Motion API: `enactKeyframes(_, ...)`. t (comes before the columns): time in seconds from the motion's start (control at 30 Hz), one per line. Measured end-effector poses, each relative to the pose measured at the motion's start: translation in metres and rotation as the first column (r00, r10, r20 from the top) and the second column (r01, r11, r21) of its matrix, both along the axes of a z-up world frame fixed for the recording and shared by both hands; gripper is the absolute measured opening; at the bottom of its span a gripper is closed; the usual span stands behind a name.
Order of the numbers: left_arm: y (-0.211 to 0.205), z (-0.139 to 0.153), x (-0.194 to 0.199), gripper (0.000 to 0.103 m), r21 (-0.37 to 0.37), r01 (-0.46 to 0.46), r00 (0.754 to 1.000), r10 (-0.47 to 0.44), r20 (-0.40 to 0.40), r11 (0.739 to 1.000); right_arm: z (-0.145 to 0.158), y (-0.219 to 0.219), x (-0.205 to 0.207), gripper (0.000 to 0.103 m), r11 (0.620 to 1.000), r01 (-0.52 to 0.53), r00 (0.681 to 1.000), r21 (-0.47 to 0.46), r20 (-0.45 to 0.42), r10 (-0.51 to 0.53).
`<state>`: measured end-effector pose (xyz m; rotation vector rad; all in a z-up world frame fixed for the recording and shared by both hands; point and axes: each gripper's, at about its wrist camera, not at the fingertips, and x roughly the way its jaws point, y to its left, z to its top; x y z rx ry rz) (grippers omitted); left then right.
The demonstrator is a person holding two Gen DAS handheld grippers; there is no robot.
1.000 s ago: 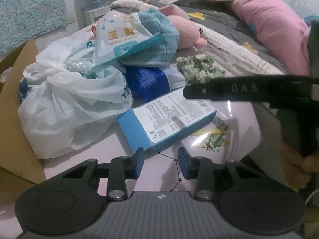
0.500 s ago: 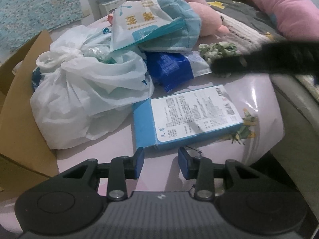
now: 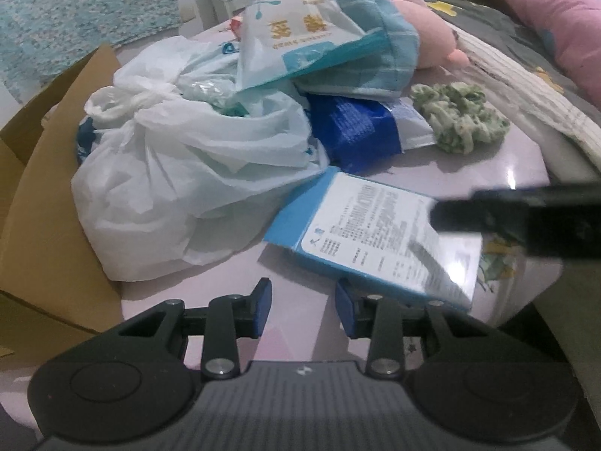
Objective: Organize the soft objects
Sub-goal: 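Move left tool toward blue medicine box while right tool approaches green scrunchie, then grasp blue medicine box with left tool while right tool grasps green scrunchie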
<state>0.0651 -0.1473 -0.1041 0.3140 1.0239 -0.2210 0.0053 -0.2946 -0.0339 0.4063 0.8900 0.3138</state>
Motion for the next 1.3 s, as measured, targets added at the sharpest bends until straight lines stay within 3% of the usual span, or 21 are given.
enactKeyframes(0.13,0.010,0.003,-0.004,0.055,-0.028,-0.026,1.000,0.026,-0.006,0.999,0.000,-0.003,-0.008,0.050,1.000,-0.002,1.000,0.023,-0.005,0.002)
enactKeyframes(0.3,0.026,0.016,-0.016,0.056,-0.149,-0.010,0.999,0.003,-0.047,0.989,0.001,-0.013,-0.002,0.050,0.998,0.044,0.999,0.046,0.000,-0.044)
enactKeyframes(0.47,0.030,0.015,-0.019,0.062,-0.302,0.039,0.988,-0.083,-0.133,0.952,-0.009,-0.011,-0.001,0.045,0.992,0.042,0.998,0.118,-0.057,-0.036)
enactKeyframes(0.67,0.021,0.007,-0.017,0.065,-0.296,0.049,0.985,-0.096,-0.147,0.954,-0.025,-0.011,-0.012,0.042,0.953,0.043,0.991,0.300,-0.131,-0.003)
enactKeyframes(0.77,0.017,0.008,-0.016,0.074,-0.282,0.049,0.987,-0.090,-0.132,0.958,-0.033,-0.013,-0.014,0.042,0.900,0.030,0.986,0.435,-0.161,0.045)
enactKeyframes(0.83,0.022,0.009,-0.016,0.080,-0.273,0.053,0.988,-0.089,-0.124,0.961,-0.032,-0.018,-0.014,0.042,0.889,0.049,0.987,0.455,-0.159,0.028)
enactKeyframes(1.0,0.013,0.012,-0.010,0.086,-0.224,0.047,0.990,-0.075,-0.117,0.974,0.006,-0.033,-0.013,0.046,0.956,0.136,0.990,0.259,-0.011,-0.138)
enactKeyframes(1.03,0.009,0.013,-0.009,0.089,-0.203,0.054,0.991,-0.078,-0.109,0.978,0.014,-0.034,-0.010,0.057,0.968,0.149,0.987,0.200,0.022,-0.157)
enactKeyframes(1.1,0.001,0.013,-0.007,0.091,-0.149,0.056,0.994,-0.069,-0.087,0.987,0.029,-0.030,-0.002,0.091,0.984,0.173,0.979,0.046,0.103,-0.177)
enactKeyframes(1.2,-0.010,0.013,-0.006,0.091,-0.095,0.076,0.995,-0.082,-0.062,0.993,0.036,-0.017,0.018,0.094,0.966,0.175,0.973,-0.190,0.184,-0.140)
enactKeyframes(1.3,-0.015,0.009,-0.003,0.091,-0.076,0.073,0.995,-0.078,-0.069,0.994,0.024,-0.011,0.041,0.093,0.943,0.149,0.980,-0.298,0.174,-0.099)
